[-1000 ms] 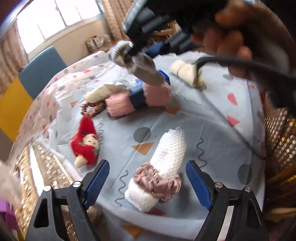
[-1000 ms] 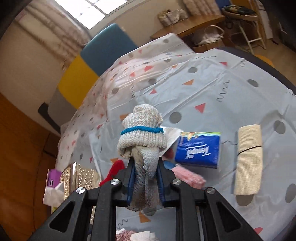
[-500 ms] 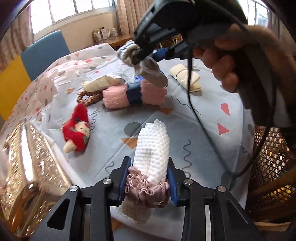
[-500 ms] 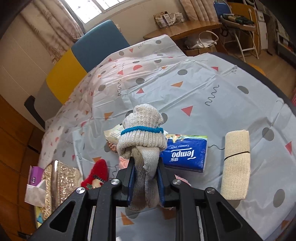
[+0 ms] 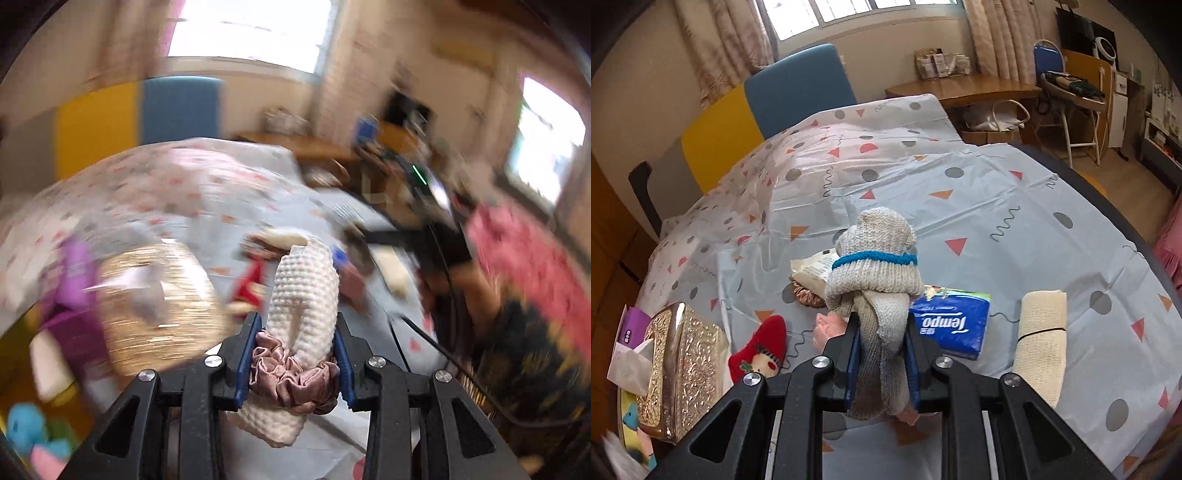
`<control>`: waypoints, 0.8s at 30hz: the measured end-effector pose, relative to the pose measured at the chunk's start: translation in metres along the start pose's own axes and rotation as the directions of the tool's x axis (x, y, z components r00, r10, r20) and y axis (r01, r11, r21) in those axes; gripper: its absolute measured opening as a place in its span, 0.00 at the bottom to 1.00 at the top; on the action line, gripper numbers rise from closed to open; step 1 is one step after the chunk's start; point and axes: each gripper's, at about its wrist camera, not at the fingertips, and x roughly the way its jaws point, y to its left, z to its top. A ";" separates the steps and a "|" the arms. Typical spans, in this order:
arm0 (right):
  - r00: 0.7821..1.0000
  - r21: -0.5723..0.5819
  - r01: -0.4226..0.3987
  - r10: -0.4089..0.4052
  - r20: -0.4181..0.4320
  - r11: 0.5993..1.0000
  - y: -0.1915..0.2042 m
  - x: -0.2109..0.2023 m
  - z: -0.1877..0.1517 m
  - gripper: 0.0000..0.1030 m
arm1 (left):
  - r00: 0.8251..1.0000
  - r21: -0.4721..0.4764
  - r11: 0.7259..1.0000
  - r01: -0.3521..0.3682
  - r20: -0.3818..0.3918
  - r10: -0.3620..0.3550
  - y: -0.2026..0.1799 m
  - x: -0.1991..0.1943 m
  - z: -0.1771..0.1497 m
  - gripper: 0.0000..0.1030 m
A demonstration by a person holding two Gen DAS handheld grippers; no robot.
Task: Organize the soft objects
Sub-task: 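Carry the white cloth with scrunchie into the gold tray and release it with the left gripper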
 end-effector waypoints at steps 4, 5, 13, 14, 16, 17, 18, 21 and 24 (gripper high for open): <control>1.000 -0.014 0.027 -0.026 0.010 1.000 0.001 -0.002 -0.001 0.19 | 0.992 -0.342 0.934 -0.106 0.031 0.124 0.096 -0.043 0.001 0.37; 0.999 -0.016 0.035 -0.034 0.019 0.999 0.001 -0.003 -0.001 0.19 | 0.986 -0.414 0.899 -0.146 0.013 0.166 0.121 -0.047 -0.002 0.37; 0.999 -0.057 0.050 -0.049 0.012 0.997 0.011 -0.001 -0.003 0.19 | 0.924 -0.722 0.599 -0.346 -0.151 0.351 0.260 -0.058 -0.034 0.37; 0.999 -0.064 0.053 -0.052 0.010 0.997 0.012 -0.001 -0.003 0.19 | 0.922 -0.750 0.563 -0.347 -0.163 0.351 0.269 -0.056 -0.037 0.37; 0.998 -0.073 0.057 -0.057 0.008 0.996 0.014 0.001 -0.004 0.19 | 0.928 -0.811 0.486 -0.326 -0.177 0.327 0.286 -0.052 -0.044 0.39; 0.998 -0.075 0.060 -0.060 0.005 0.995 0.014 0.001 -0.004 0.19 | 0.930 -0.831 0.457 -0.318 -0.180 0.320 0.292 -0.049 -0.047 0.39; 0.998 -0.075 0.062 -0.062 0.001 0.995 0.014 0.002 -0.004 0.19 | 0.932 -0.850 0.424 -0.311 -0.185 0.313 0.298 -0.044 -0.048 0.39; 0.998 -0.078 0.063 -0.063 -0.001 0.995 0.014 0.002 -0.005 0.19 | 0.951 -0.908 0.342 -0.242 -0.153 0.269 0.313 -0.039 -0.057 0.44; 0.998 -0.086 0.068 -0.069 -0.008 0.994 0.014 0.004 -0.006 0.19 | 0.948 -0.911 0.329 -0.248 -0.160 0.274 0.316 -0.034 -0.056 0.53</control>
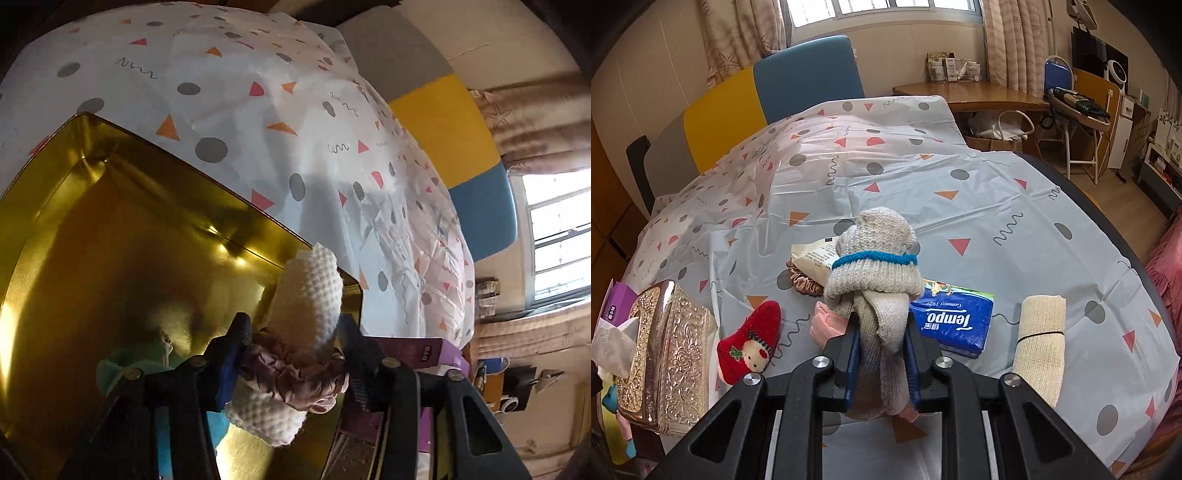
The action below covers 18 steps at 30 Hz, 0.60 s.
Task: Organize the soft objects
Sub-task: 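Carry the white cloth with scrunchie into the gold tray and release it with the left gripper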
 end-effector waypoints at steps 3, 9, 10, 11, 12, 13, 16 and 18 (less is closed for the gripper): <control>1.000 -0.009 0.005 -0.005 -0.007 1.000 0.001 0.002 0.000 0.19 | 0.999 0.028 0.999 -0.037 0.013 0.037 0.000 0.000 -0.001 0.65; 1.000 -0.014 0.012 -0.012 -0.014 1.000 0.003 0.004 0.000 0.19 | 0.990 0.164 0.979 -0.125 0.086 0.112 0.001 -0.014 -0.015 0.67; 1.000 -0.014 0.013 -0.013 -0.015 1.000 0.002 0.004 0.000 0.19 | 0.985 0.196 0.968 -0.155 0.106 0.136 0.001 -0.018 -0.020 0.67; 1.000 -0.014 0.016 -0.016 -0.015 1.000 0.003 0.004 0.000 0.19 | 0.981 0.224 0.959 -0.173 0.122 0.148 0.001 -0.023 -0.025 0.67; 1.000 -0.013 0.020 -0.020 -0.015 1.000 0.002 0.004 0.000 0.19 | 0.979 0.253 0.950 -0.183 0.139 0.151 0.001 -0.028 -0.031 0.67; 1.000 -0.013 0.026 -0.026 -0.015 1.000 0.002 0.004 0.000 0.19 | 0.975 0.286 0.938 -0.197 0.159 0.156 0.001 -0.033 -0.038 0.67; 0.998 -0.016 0.058 -0.059 -0.023 0.998 0.001 0.006 -0.001 0.19 | 0.960 0.355 0.900 -0.253 0.207 0.188 0.004 -0.046 -0.057 0.67; 0.997 -0.005 0.064 -0.064 -0.032 0.998 -0.002 0.008 -0.001 0.19 | 0.951 0.382 0.881 -0.280 0.235 0.200 0.009 -0.054 -0.070 0.67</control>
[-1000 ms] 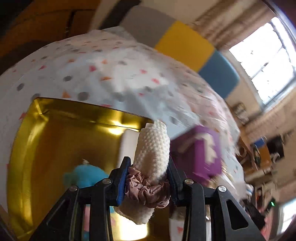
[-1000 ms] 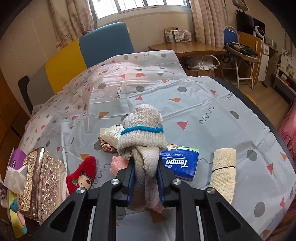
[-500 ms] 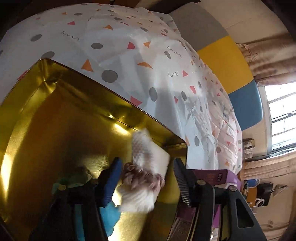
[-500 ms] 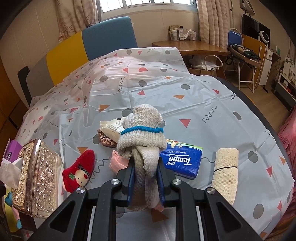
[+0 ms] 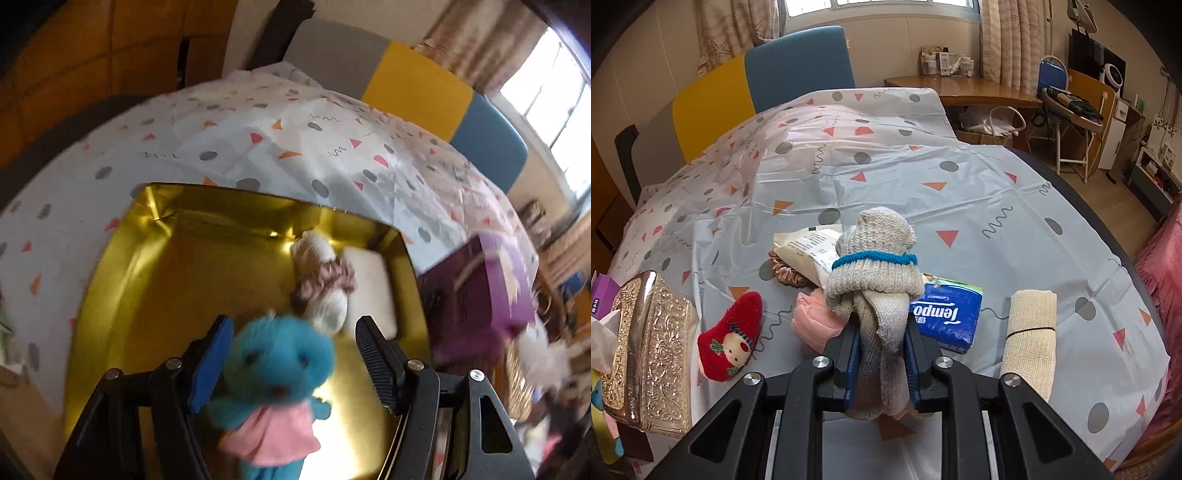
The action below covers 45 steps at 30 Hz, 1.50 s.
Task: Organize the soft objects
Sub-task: 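Carry the white cloth with scrunchie into the gold tray and release it with the left gripper, then carry the grey gloves into the gold tray and release them with the right gripper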
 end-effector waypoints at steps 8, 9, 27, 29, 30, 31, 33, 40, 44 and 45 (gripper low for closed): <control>0.998 -0.020 -0.056 0.056 0.026 0.998 0.006 -0.008 -0.001 0.19 | 0.993 0.105 0.991 -0.077 0.098 0.067 0.000 -0.031 -0.036 0.75; 0.999 -0.044 -0.050 0.050 0.015 0.998 0.011 -0.006 -0.002 0.19 | 0.992 0.113 0.990 -0.082 0.107 0.070 0.001 -0.034 -0.039 0.75; 0.950 -0.218 -0.270 0.296 0.097 0.938 0.103 -0.098 0.001 0.19 | 0.985 0.138 0.984 -0.116 0.140 0.097 0.007 -0.047 -0.049 0.78; 0.923 -0.276 -0.341 0.375 0.083 0.899 0.129 -0.115 -0.003 0.19 | 0.986 0.136 0.984 -0.115 0.139 0.096 0.008 -0.047 -0.049 0.78; 0.909 -0.315 -0.370 0.411 0.072 0.874 0.145 -0.123 -0.006 0.19 | 0.985 0.135 0.984 -0.117 0.141 0.098 0.009 -0.048 -0.049 0.78; 0.895 -0.355 -0.397 0.443 0.058 0.847 0.161 -0.131 -0.011 0.19 | 0.985 0.134 0.984 -0.120 0.143 0.101 0.010 -0.048 -0.049 0.78; 0.863 -0.412 -0.457 0.505 0.009 0.789 0.191 -0.142 -0.022 0.19 | 0.985 0.126 0.985 -0.119 0.141 0.101 0.014 -0.048 -0.048 0.78; 0.772 -0.494 -0.618 0.591 -0.234 0.612 0.293 -0.141 -0.075 0.19 | 0.978 0.068 0.988 -0.137 0.165 0.124 0.035 -0.056 -0.044 0.78; 0.772 -0.510 -0.629 0.552 -0.316 0.587 0.347 -0.122 -0.104 0.20 | 0.972 0.041 0.988 -0.150 0.187 0.140 0.049 -0.062 -0.043 0.78; 0.773 -0.510 -0.629 0.539 -0.334 0.587 0.360 -0.114 -0.109 0.20 | 0.971 0.034 0.988 -0.153 0.189 0.144 0.052 -0.064 -0.043 0.78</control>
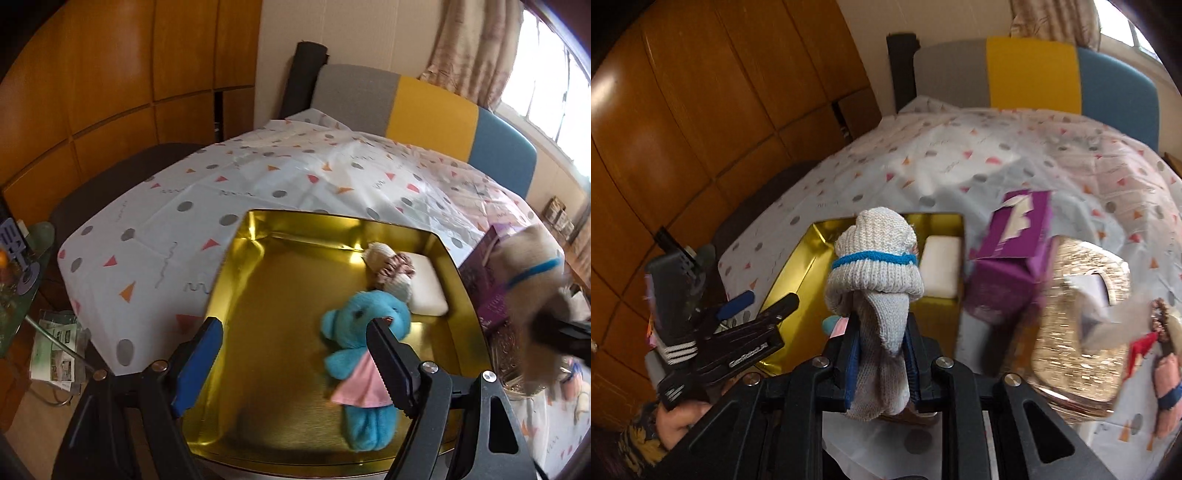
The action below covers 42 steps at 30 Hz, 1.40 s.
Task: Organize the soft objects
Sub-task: 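Carry the grey gloves into the gold tray and release them with the right gripper, then move both tools back from the tray to the pile of soft items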
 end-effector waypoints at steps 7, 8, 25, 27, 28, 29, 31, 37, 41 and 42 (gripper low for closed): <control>0.984 -0.007 0.126 -0.126 -0.123 0.992 0.006 0.079 -0.001 0.25 | 1.000 -0.016 1.000 -0.022 -0.014 0.022 0.015 0.002 -0.003 0.78; 0.982 -0.004 0.134 -0.133 -0.132 0.991 0.003 0.085 -0.002 0.27 | 1.000 -0.017 1.000 -0.021 -0.016 0.021 0.015 0.003 -0.004 0.78; 0.982 -0.046 0.187 -0.186 0.021 0.981 -0.007 0.037 -0.024 0.43 | 1.000 0.055 0.998 -0.015 0.009 0.014 -0.006 -0.005 -0.009 0.78; 0.978 -0.058 0.202 -0.198 0.057 0.978 -0.007 0.028 -0.025 0.44 | 1.000 0.059 0.998 -0.011 0.008 0.010 -0.008 -0.006 -0.010 0.78; 0.976 -0.064 0.210 -0.205 0.073 0.976 -0.007 0.022 -0.026 0.44 | 1.000 0.066 0.998 -0.009 0.007 0.009 -0.010 -0.007 -0.011 0.78; 0.974 -0.068 0.217 -0.211 0.087 0.974 -0.007 0.017 -0.027 0.44 | 1.000 0.073 0.997 -0.008 0.007 0.008 -0.011 -0.007 -0.011 0.78; 0.968 -0.068 0.233 -0.225 0.110 0.970 -0.010 0.007 -0.028 0.44 | 1.000 0.084 0.996 -0.013 0.010 0.012 -0.015 -0.009 -0.013 0.78; 0.948 -0.022 0.283 -0.276 0.160 0.959 -0.033 -0.022 -0.030 0.44 | 1.000 0.115 0.993 0.009 0.005 -0.010 -0.024 -0.011 -0.016 0.78; 0.926 0.031 0.330 -0.330 0.181 0.943 -0.057 -0.040 -0.033 0.45 | 1.000 0.129 0.992 0.016 -0.004 -0.016 -0.031 -0.011 -0.019 0.78; 0.920 0.046 0.344 -0.346 0.182 0.938 -0.065 -0.045 -0.034 0.45 | 1.000 0.129 0.992 0.016 -0.005 -0.015 -0.032 -0.011 -0.019 0.78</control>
